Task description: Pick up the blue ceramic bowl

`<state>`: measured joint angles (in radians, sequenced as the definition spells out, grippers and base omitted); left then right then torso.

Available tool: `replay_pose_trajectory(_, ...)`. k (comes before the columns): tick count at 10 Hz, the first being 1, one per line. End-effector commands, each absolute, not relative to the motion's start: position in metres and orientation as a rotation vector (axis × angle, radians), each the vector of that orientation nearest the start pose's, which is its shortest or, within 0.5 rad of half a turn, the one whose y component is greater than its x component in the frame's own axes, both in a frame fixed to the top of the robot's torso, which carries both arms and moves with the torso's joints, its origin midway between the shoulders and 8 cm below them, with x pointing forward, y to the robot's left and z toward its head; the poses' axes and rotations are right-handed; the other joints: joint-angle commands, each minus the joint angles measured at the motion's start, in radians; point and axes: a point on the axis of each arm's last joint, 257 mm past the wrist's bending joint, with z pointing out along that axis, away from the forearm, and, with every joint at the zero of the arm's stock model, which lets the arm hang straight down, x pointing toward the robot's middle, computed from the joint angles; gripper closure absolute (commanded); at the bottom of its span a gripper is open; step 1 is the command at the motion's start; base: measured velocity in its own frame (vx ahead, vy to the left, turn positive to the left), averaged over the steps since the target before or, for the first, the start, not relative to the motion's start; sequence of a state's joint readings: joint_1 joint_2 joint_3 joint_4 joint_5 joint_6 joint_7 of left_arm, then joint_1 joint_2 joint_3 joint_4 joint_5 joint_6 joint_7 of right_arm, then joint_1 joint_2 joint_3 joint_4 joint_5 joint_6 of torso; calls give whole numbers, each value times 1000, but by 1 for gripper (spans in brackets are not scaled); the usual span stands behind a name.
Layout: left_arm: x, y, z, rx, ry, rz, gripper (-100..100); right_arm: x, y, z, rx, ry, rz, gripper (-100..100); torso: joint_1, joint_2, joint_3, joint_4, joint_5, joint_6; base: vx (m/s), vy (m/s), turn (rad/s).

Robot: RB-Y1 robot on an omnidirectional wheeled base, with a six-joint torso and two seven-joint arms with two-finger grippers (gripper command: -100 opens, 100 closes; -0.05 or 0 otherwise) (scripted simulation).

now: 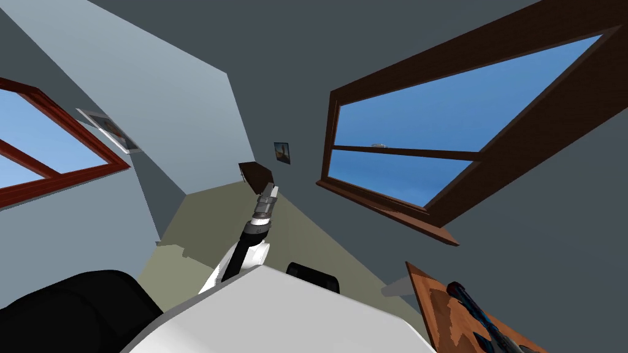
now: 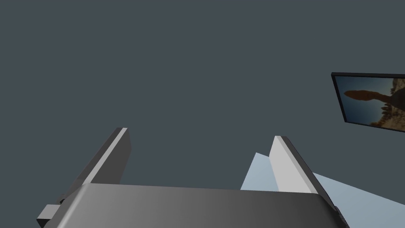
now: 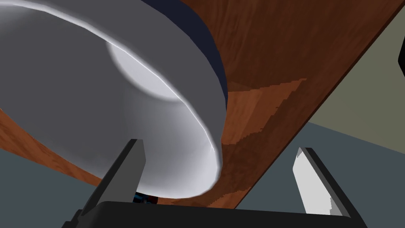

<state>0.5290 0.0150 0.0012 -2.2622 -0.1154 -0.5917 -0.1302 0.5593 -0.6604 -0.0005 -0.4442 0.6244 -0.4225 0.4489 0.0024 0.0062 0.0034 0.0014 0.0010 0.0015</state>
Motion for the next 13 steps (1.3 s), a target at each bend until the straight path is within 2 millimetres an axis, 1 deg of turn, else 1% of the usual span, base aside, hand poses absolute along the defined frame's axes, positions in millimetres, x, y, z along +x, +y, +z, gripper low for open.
replay_pose_trajectory(1,332,263,23,-482,689,-1114,0,-92,-616,-560,344,2845,-412,-100,0,0,0,0,0,0,-41,1,-112)
replay_pose_trajectory(2,332,263,23,-482,689,-1114,0,-93,-616,-560,408,2833,-403,-100,0,0,0,0,0,0,-45,4,-52)
replay_pose_trajectory(3,332,263,23,-481,689,-1114,0,-71,-619,-564,328,2848,-402,-100,0,0,0,0,0,0,-58,8,-95)
replay_pose_trajectory(5,332,263,23,-481,689,-1114,0,-71,-618,-564,387,2839,-392,-100,0,1,1,0,0,0,-36,6,-25)
replay_pose_trajectory(6,332,263,23,-482,689,-1114,0,-50,-621,-567,307,2853,-396,-100,0,0,0,0,0,0,-36,4,-98)
replay_pose_trajectory(7,332,263,23,-482,689,-1114,0,-50,-621,-567,355,2845,-390,-100,0,0,0,0,0,0,-44,6,-55)
replay_pose_trajectory(8,332,263,23,-481,689,-1114,0,-34,-624,-569,299,2858,-398,-100,0,0,0,0,0,0,-63,-3,-118)
replay_pose_trajectory(9,332,263,23,-481,689,-1114,0,-29,-624,-569,341,2844,-389,-100,-1,1,1,0,0,0,-54,3,-47)
replay_pose_trajectory(10,332,263,23,-481,689,-1114,0,-29,-624,-569,341,2844,-389,-100,0,1,1,0,0,0,-23,6,15)
replay_pose_trajectory(11,332,263,23,-481,689,-1114,0,-7,-628,-569,300,2846,-398,-100,0,0,0,0,0,0,-40,1,-79)
replay_pose_trajectory(12,332,263,23,-481,689,-1114,0,-7,-628,-569,317,2843,-396,-100,0,0,0,0,0,0,-44,6,-62)
replay_pose_trajectory(13,332,263,23,-481,689,-1114,0,16,-632,-568,257,2843,-412,-100,0,0,0,0,0,0,-60,6,-115)
